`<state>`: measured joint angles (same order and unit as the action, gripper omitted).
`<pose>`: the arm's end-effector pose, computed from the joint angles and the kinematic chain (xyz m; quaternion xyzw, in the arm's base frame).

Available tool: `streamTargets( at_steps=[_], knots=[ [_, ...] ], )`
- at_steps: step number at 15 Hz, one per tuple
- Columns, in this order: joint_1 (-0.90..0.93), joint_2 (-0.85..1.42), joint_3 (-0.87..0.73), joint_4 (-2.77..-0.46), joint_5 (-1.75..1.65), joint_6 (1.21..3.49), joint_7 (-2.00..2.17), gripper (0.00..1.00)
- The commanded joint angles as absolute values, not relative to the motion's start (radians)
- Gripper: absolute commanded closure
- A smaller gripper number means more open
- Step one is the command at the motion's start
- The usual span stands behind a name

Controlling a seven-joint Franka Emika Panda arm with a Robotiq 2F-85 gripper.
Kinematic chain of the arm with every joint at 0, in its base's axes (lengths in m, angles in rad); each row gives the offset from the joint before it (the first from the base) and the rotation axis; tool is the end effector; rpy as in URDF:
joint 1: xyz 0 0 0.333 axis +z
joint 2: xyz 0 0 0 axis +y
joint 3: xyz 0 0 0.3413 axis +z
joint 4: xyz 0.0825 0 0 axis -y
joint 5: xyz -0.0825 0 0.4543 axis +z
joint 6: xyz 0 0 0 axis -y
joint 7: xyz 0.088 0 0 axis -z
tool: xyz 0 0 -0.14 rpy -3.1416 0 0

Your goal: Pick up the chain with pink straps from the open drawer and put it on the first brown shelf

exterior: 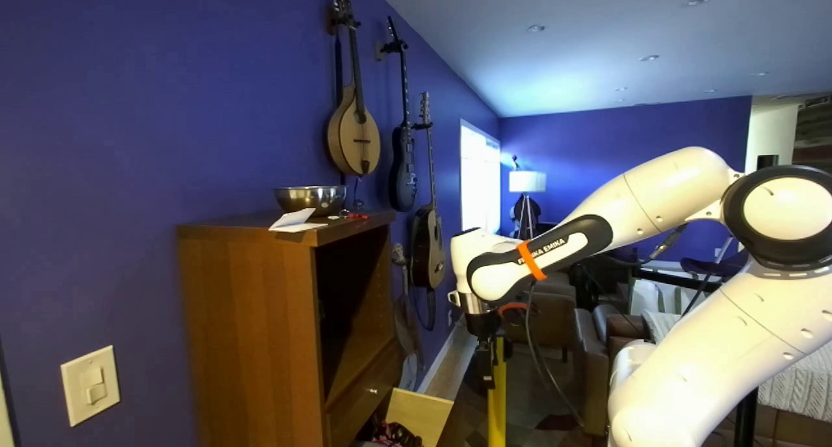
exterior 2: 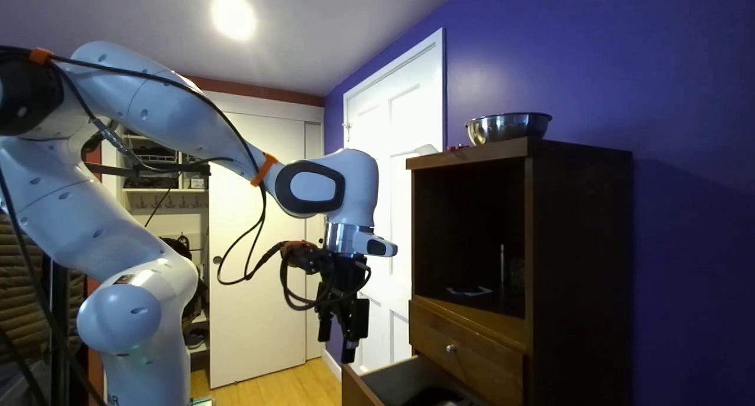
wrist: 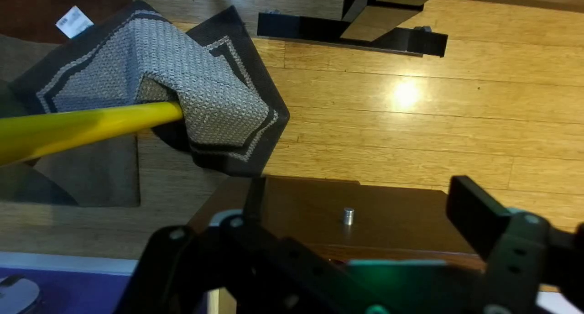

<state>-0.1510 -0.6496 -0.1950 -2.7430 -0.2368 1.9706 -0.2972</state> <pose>0.3414 -0.1333 0.3459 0.9956 0.0519 -0.0735 0.0265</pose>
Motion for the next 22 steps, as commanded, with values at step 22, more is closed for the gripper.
streamTargets(
  at_steps=[22],
  knots=[
    [-0.067,0.029,-0.151,-2.482,0.177,2.533,-0.282,0.0]
  ],
)
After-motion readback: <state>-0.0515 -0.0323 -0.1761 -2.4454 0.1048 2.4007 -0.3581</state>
